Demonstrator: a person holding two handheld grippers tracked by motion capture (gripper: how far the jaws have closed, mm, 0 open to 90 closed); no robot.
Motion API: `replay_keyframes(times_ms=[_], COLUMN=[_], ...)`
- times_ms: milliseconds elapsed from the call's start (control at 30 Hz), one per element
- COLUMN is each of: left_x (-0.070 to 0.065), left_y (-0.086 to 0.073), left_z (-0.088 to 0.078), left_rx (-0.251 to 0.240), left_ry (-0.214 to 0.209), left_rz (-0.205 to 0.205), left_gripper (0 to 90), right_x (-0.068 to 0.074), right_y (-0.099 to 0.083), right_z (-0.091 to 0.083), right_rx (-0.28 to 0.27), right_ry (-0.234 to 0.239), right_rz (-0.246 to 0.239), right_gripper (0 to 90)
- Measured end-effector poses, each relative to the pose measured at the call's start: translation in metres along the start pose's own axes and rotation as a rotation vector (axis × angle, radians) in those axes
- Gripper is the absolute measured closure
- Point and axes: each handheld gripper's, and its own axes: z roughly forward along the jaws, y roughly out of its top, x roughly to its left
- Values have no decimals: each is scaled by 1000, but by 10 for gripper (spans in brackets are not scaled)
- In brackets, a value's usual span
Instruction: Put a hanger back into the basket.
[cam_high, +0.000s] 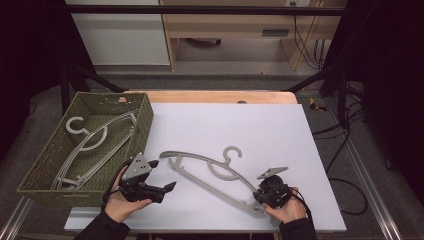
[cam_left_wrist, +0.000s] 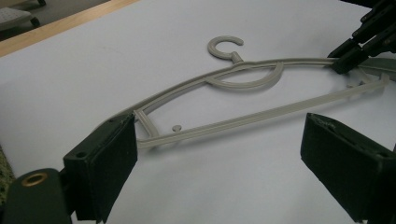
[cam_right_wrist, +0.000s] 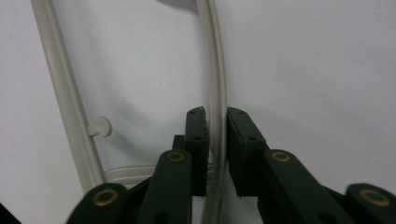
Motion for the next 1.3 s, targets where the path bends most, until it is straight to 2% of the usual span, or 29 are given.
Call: replay_keyframes(times_ms=[33,67,100,133,167,233,300,333,367,467,533,600,633,700,767,867,933,1000,1233,1267,1300], left_x=[0,-1,-1,-1,-1,-1,0,0,0,0,-1,-1,-1,-1,-1,-1,-1,0,2,3,3], left_y=[0,0,0,0,0,0,-1,-1,-1,0,0,0,0,0,1,4,6,8,14,15,17], left_z=[0,1,1,1,1,2,2,2,2,2,1,1,1,1,0,-4,-8,-11,-19,-19,-20], left_rx=[2,4,5,6,8,11,14,13,13,12,10,10,9,8,6,-3,-9,-17,10,19,28], left_ry=[0,-1,-2,-3,-2,-2,-2,-3,-3,-3,-4,-5,-5,-6,-8,-11,-12,-12,-30,-35,-36], left_rz=[1,2,3,4,5,5,5,4,4,5,6,9,8,7,9,14,14,14,22,22,28], left_gripper=[108,108,108,108,108,108,109,109,109,110,111,111,111,111,111,111,111,111,107,107,107], right_x=[3,3,4,1,2,1,2,0,1,-2,-3,-5,-7,-7,-10,-10,-12,-11,-9,-10,-12], right_y=[1,2,3,3,4,6,7,7,8,9,8,9,8,8,8,8,7,7,8,8,8], right_z=[0,0,0,0,0,0,0,-1,-1,-6,-10,-14,-16,-20,-22,-24,-26,-29,-36,-35,-35], right_rx=[1,8,12,16,27,34,32,27,30,9,-24,-53,-71,-96,-103,-102,-110,-122,-132,-133,-142], right_ry=[7,-5,10,-8,-2,-10,-15,-8,-18,-23,-13,32,41,64,59,78,87,118,160,158,161], right_rz=[31,34,51,20,39,25,37,24,56,57,61,80,54,70,34,27,-4,-25,-122,-142,-183], right_gripper=[822,825,827,829,831,833,835,836,836,837,837,837,837,837,836,836,836,836,835,835,835])
